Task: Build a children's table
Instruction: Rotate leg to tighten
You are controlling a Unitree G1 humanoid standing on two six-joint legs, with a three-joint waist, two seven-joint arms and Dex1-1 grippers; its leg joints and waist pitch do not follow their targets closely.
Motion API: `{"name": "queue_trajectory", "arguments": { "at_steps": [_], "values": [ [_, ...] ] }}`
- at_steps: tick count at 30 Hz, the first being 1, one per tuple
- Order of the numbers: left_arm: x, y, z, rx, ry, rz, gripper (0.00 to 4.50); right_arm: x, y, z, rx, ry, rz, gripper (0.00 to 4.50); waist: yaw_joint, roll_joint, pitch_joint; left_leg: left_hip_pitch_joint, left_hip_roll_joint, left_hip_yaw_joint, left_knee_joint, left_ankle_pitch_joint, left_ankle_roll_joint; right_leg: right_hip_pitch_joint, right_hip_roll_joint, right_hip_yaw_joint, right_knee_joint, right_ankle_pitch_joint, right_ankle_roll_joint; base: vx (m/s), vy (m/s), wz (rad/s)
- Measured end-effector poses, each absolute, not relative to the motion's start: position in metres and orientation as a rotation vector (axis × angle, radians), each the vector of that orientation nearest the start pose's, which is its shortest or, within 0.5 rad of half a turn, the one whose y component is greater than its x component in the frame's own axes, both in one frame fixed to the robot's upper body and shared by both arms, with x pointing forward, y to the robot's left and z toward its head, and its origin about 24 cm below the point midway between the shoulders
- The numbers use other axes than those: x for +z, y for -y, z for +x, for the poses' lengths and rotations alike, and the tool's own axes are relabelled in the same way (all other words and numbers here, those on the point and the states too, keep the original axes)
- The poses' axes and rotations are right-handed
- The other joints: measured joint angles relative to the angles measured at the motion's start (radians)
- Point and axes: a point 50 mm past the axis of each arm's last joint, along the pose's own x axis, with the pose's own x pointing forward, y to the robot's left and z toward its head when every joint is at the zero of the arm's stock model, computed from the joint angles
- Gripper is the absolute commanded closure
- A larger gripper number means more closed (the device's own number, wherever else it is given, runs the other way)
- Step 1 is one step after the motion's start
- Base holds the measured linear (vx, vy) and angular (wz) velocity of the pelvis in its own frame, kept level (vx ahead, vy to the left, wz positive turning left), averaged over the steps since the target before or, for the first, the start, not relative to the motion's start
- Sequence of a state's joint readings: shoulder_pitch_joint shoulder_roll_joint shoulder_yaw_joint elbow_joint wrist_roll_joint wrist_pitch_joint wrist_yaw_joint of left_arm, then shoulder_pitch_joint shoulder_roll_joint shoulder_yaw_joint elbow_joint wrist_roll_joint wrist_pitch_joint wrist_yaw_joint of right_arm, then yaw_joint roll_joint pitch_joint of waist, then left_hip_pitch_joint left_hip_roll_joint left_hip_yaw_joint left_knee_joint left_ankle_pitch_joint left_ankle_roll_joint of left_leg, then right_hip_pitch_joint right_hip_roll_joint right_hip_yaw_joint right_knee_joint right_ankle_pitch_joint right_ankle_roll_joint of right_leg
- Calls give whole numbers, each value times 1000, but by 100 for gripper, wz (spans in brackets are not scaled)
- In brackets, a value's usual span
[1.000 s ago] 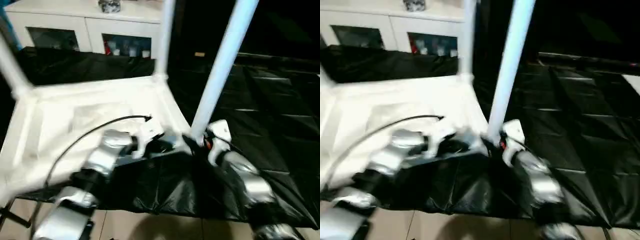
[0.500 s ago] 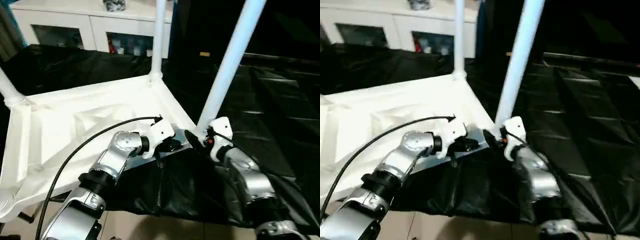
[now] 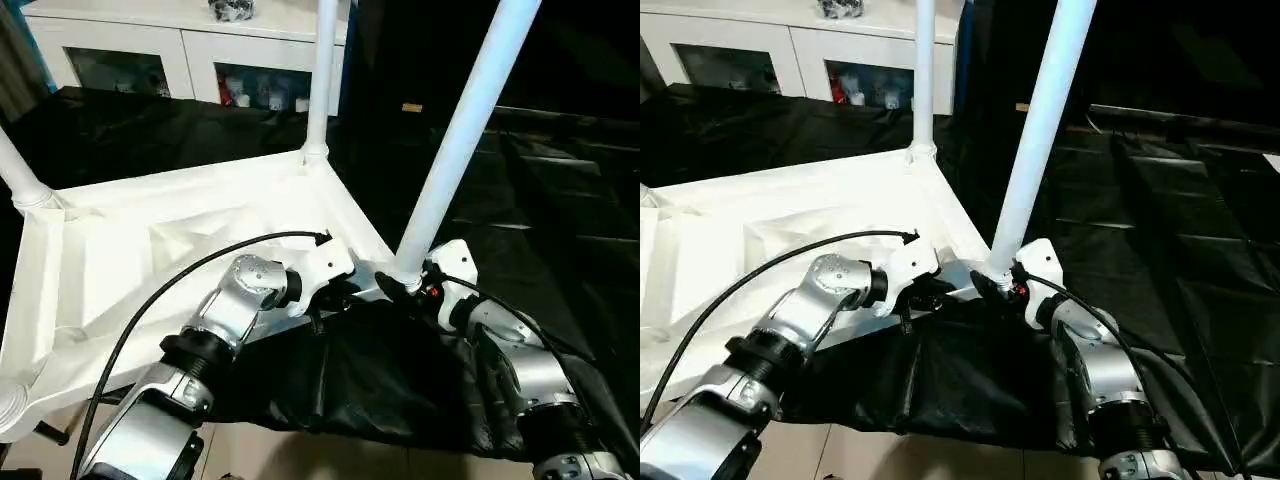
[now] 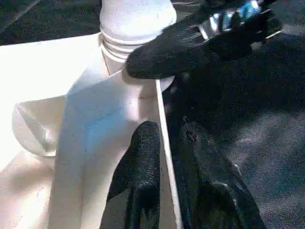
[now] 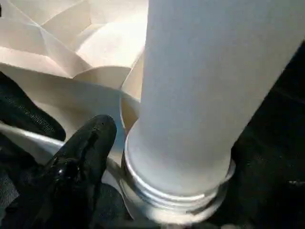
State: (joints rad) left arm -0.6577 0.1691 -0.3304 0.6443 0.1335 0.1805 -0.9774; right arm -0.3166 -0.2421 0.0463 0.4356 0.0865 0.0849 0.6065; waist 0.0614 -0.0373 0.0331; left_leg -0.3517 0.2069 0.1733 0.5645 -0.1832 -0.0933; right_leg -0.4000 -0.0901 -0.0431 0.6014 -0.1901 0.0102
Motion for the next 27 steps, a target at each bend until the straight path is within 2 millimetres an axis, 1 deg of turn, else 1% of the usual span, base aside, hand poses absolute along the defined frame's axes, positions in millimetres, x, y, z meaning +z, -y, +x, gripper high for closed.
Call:
{"name": "queue_trajectory", "arguments": {
  "at_steps": [1, 5, 7, 10, 13, 18, 20, 23, 24, 25, 27],
  "values": [
    [46, -70, 325, -1233, -437, 434, 393, 22, 159, 300, 633, -259, -109, 66, 0, 0, 0, 0, 0, 0, 0, 0, 0, 0, 0, 0, 0, 0, 0, 0, 0, 0],
    [47, -70, 327, -1236, -454, 429, 406, 24, 164, 298, 661, -264, -125, 66, 0, 0, 0, 0, 0, 0, 0, 0, 0, 0, 0, 0, 0, 0, 0, 0, 0, 0],
    [48, -70, 327, -1241, -460, 427, 437, 25, 166, 298, 678, -265, -135, 66, 0, 0, 0, -1, 0, 0, 0, 0, 0, 0, 0, 0, 0, 0, 0, 0, 0, 0],
    [47, -72, 327, -1246, -465, 413, 440, 28, 171, 296, 714, -268, -143, 66, 0, 0, 0, -1, 0, 0, -1, 0, 0, -1, 0, -1, 0, 0, 0, 0, 0, 0],
    [47, -80, 327, -1270, -465, 420, 445, 33, 175, 293, 784, -271, -158, 66, 1, 1, 0, -1, 0, 0, 0, 0, 0, -1, 0, -1, 0, 0, 0, 0, 0, 0],
    [48, -93, 318, -1396, -440, 453, 445, 40, 182, 282, 985, -316, -241, 66, 3, 0, 1, -2, 0, 0, -1, -1, 1, -1, 0, -2, -2, 0, 0, 0, 0, 0],
    [49, -96, 314, -1451, -428, 461, 445, 38, 182, 279, 1052, -346, -266, 66, 9, 1, 1, -1, 0, 0, 0, -1, 1, -1, 0, -2, -3, 0, 0, 0, 0, 0],
    [49, -96, 311, -1493, -429, 468, 445, 38, 179, 278, 1107, -351, -289, 66, 19, 1, 1, -1, 0, 0, 0, -1, 1, -1, 0, -2, -3, 0, -1, 0, 0, 0],
    [48, -97, 310, -1504, -430, 470, 449, 39, 178, 279, 1123, -353, -295, 85, 20, 1, 1, -1, 0, 1, 1, -1, 1, -1, 0, -1, -3, 1, -1, 0, 0, 0],
    [48, -98, 309, -1508, -429, 474, 449, 39, 178, 280, 1135, -357, -296, 85, 20, 1, 1, -1, 0, 1, 1, -1, 1, -1, 0, -1, -2, 1, -1, 0, 0, 0],
    [48, -101, 309, -1514, -429, 483, 450, 39, 177, 280, 1154, -360, -294, 106, 23, 1, 1, 0, 0, 1, 0, -1, 1, -1, 0, -1, -2, 1, -1, 0, 0, 0]
  ]
}}
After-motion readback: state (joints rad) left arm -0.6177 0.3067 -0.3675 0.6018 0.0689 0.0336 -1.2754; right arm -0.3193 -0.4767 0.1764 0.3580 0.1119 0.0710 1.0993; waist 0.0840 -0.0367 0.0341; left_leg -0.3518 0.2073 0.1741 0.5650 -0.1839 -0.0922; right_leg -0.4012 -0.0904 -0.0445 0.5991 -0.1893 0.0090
